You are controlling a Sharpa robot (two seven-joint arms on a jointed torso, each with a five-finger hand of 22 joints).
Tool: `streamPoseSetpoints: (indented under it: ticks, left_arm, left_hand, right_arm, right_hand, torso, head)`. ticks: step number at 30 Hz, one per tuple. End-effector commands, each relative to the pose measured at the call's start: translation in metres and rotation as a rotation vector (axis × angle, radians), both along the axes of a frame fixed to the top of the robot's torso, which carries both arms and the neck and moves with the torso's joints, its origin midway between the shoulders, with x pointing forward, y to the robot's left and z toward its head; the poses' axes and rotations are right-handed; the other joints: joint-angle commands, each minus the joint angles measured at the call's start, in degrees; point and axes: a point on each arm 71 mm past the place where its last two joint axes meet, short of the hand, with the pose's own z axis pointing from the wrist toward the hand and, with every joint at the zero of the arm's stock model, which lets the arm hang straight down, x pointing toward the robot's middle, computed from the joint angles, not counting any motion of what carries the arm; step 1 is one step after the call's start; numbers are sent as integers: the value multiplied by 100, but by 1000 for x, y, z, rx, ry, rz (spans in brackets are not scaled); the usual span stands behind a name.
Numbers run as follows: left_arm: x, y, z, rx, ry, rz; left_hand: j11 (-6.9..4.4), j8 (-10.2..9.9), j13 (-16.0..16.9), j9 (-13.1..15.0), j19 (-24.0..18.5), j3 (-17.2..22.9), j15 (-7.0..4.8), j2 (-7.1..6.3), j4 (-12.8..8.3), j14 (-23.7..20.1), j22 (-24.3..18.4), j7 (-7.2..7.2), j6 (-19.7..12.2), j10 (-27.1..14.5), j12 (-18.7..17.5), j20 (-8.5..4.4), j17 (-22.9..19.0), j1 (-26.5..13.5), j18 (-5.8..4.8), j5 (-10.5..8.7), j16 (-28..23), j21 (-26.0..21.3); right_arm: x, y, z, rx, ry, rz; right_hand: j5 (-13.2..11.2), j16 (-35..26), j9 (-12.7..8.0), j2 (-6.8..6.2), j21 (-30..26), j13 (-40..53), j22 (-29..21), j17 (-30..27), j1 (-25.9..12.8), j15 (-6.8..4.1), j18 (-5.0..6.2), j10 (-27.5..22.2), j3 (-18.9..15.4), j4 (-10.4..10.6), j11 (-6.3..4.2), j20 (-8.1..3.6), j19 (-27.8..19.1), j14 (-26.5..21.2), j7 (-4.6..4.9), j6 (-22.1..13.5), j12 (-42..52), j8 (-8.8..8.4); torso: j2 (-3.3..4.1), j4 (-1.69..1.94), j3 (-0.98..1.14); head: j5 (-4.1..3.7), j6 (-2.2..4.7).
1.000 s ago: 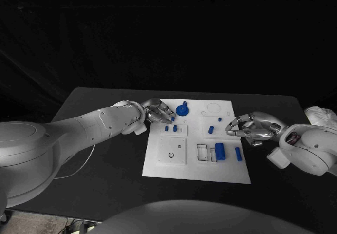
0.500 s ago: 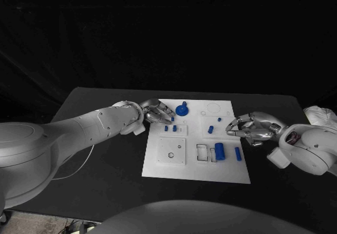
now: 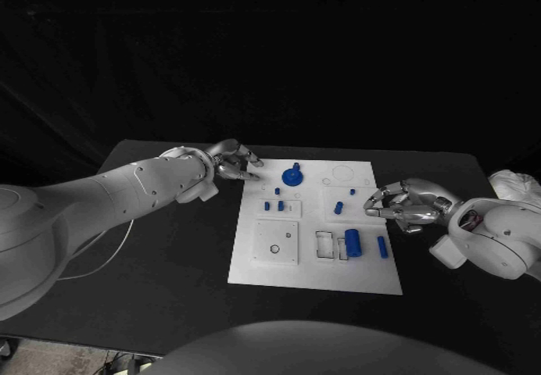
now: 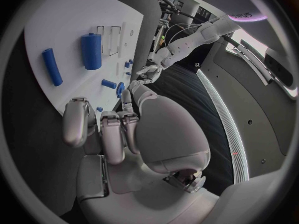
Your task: Assemble the parts on the task board
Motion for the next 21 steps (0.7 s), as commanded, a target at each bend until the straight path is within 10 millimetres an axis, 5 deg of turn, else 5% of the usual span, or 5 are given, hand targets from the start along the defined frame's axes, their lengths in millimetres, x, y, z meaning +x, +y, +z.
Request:
streamPoseSetpoints:
  ticks: [1,10,14,17,21]
  left_arm:
    - [7,2,27,-32,-108,-5]
    - [17,29,107,-70,-299,25]
    - [14,36,129,-145,-335,48]
    - [8,36,135,-215,-331,63]
    - [-8,28,140,-297,-328,51]
  left_hand:
    - [-7,49,11,-9,139,-62,-11,-21,33,82,1233,-13,58,14,54,-4,16,147,25,-14,43,54]
    - [14,109,42,-14,240,-166,-22,13,173,274,1278,17,284,177,258,-18,165,300,-9,-19,157,202]
    - [51,121,84,-29,16,-211,18,117,175,-99,1149,43,438,408,434,14,-598,164,80,78,-345,-195]
    - [104,133,100,-37,-63,-211,56,176,178,-224,1111,98,558,563,546,48,-838,143,104,233,-535,-328]
    - [102,210,60,-20,105,-213,44,232,175,91,1199,90,849,830,618,42,-497,135,47,604,-317,-69]
  right_arm:
    - [0,1,-1,1,5,15]
    - [2,-1,0,-5,-12,3]
    - [6,-2,5,-14,-58,-7]
    - [11,-2,16,-28,-112,-12]
    - [27,2,48,-109,-223,30]
  right_hand:
    - [-27,-34,-7,-14,-27,1075,937,1400,62,-34,-6,216,-5,-24,-47,1,-29,509,-12,37,-42,-17]
    - [-46,-82,-23,-25,-101,789,911,1307,68,-44,11,-42,-43,-19,-54,-6,-75,445,-11,38,-194,-48]
    - [19,-144,-104,-68,-137,50,886,1218,91,-145,3,-438,-136,21,-133,-88,30,418,-66,152,-730,-196]
    - [76,-131,-199,-66,9,-1426,937,1254,126,-175,-31,-1221,-110,72,-168,-152,218,458,-73,192,-1937,-385]
    - [66,-354,-269,-228,61,-3507,966,900,247,-190,-52,-2536,-33,64,-162,-167,292,301,-67,348,-4018,-528]
  torso:
    - [1,-5,13]
    - [-26,-14,22]
    - [-53,-13,22]
    - [-62,-8,15]
    - [-35,-1,9]
  head:
    - [19,-1]
    - [-18,-1]
    - [-31,-1]
    - [-72,-1]
    - [-112,-1]
